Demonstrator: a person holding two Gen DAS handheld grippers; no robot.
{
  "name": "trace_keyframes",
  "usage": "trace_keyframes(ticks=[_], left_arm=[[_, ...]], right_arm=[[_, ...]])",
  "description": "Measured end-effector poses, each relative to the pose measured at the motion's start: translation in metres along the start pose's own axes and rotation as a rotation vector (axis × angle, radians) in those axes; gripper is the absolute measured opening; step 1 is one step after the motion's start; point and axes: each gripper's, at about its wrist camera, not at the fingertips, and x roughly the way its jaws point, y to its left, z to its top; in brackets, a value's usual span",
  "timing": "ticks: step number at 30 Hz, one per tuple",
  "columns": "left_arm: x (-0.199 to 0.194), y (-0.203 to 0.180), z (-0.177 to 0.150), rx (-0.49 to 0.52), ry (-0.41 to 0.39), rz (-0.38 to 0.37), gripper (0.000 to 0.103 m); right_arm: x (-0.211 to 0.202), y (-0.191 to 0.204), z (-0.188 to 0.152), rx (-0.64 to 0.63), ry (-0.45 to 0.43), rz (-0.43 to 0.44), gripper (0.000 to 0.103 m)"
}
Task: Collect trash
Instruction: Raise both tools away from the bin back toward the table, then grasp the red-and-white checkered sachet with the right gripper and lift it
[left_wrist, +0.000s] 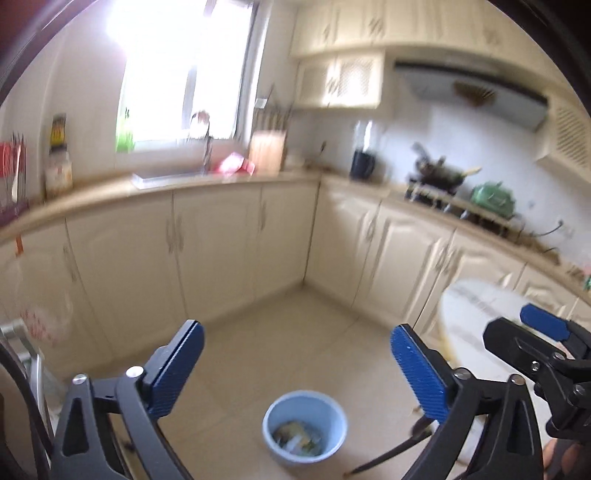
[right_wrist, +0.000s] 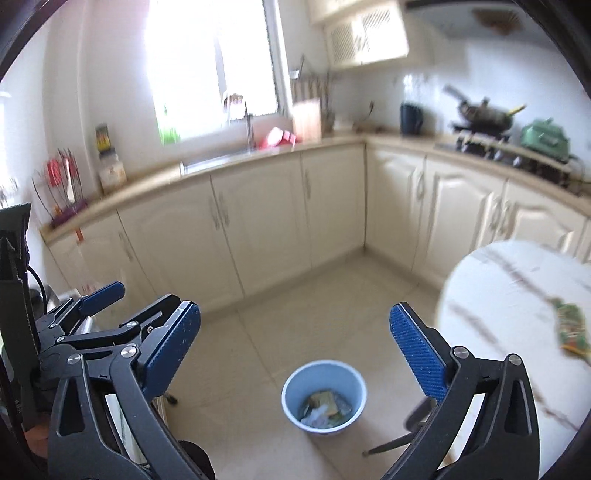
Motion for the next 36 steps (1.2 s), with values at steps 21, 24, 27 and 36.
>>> trace_keyframes(ticks=[21, 24, 27, 36], left_arm=[[-0.099, -0.209, -0.010, 0.355, 0.027, -0.377, 0.102], [-0.088, -0.239, -0.003, 0.373, 0.081, -0.378, 0.102], [-0.075, -0.274, 0.008, 0.383, 0.133, -0.382, 0.102], [0.009, -0.362, 0.031, 0.418, 0.261, -0.321, 0.102]], right_arm=[[-0.282, -0.221, -0.034, 0.215, -0.164, -0.503, 0.103], [-0.283, -0.264, -0.048, 0.247, -0.091, -0.551, 0.103], [-0.268, -0.303, -0.060, 0.275, -0.005, -0.551, 0.103], [-0.199, -0.405, -0.096, 0.337, 0.240, -0.508, 0.103]])
